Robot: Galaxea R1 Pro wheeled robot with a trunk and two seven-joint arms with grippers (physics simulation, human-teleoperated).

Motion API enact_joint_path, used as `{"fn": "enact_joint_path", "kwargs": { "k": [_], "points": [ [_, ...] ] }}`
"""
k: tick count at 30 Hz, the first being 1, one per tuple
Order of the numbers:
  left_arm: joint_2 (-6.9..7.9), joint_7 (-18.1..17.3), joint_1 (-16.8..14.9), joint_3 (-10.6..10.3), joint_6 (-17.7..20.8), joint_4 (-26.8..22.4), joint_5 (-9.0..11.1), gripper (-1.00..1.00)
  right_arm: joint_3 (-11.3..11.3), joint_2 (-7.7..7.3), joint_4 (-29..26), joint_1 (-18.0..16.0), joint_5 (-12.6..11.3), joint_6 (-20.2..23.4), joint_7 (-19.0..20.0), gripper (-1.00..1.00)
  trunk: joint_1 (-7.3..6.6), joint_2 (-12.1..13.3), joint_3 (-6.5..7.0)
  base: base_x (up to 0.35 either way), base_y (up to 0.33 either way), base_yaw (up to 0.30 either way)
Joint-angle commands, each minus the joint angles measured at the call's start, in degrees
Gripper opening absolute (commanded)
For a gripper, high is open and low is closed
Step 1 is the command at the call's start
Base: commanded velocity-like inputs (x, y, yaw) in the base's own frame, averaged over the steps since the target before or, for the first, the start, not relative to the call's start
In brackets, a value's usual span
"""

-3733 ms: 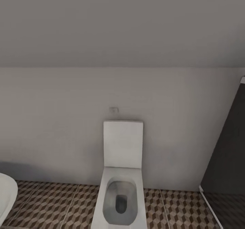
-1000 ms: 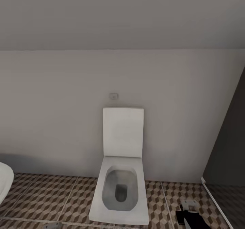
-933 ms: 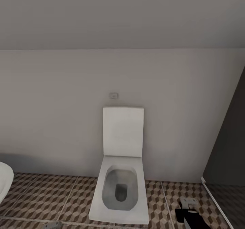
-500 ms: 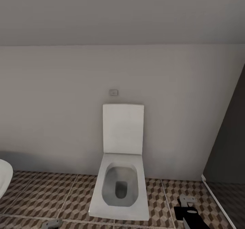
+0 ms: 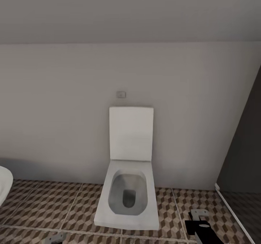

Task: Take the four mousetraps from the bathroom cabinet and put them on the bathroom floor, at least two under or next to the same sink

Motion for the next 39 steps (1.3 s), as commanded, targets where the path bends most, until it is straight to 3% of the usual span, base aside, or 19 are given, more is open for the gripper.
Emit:
{"fn": "enact_joint_path", "kwargs": {
  "k": [1,22,25,28,29,35,39],
  "points": [
    [0.10,0.72,-0.03,-0.51,0.25,-0.13,0.37,-1.00,-0.18,0.04,-0.14,-0.02,0.53,0.33,0.09,-1.00,0.22,-0.44,-0.25,0.000,0.000,0.000],
    [0.40,0.72,-0.03,-0.43,0.25,-0.99,0.31,-1.00,-0.09,0.04,-0.16,-0.02,0.62,0.16,-0.43,-1.00,4.83,-8.87,-4.02,0.000,0.000,0.000],
    [1.21,0.94,-0.03,-0.43,1.05,-4.30,0.15,-1.00,-0.17,0.04,-0.16,-0.02,0.65,0.41,-0.47,-1.00,5.49,-10.07,-4.55,0.000,0.000,0.000],
    [1.92,1.24,-0.05,-0.41,3.26,-13.51,-0.19,-1.00,-0.17,-0.02,-0.21,-0.07,0.60,0.45,-0.52,-1.00,6.15,-11.27,-5.09,0.000,0.000,0.000],
    [1.92,1.37,-0.38,-0.42,5.69,-17.22,-0.30,-1.00,-0.16,0.01,-0.26,-0.09,0.65,0.46,-0.54,-1.00,6.37,-11.67,-5.27,0.000,0.000,0.000],
    [0.94,1.45,-5.20,-0.54,10.71,-21.82,-0.80,-1.00,-0.14,-0.04,-1.02,-0.68,0.64,0.56,-0.63,-1.00,7.68,-14.08,-6.35,0.000,0.000,0.000],
    [-0.35,1.28,-8.94,-0.65,12.24,-22.40,-3.27,-1.00,-0.19,0.02,-0.33,-5.08,0.07,0.75,-0.88,-1.00,8.56,-15.68,-7.07,0.000,0.000,0.000]
  ]
}}
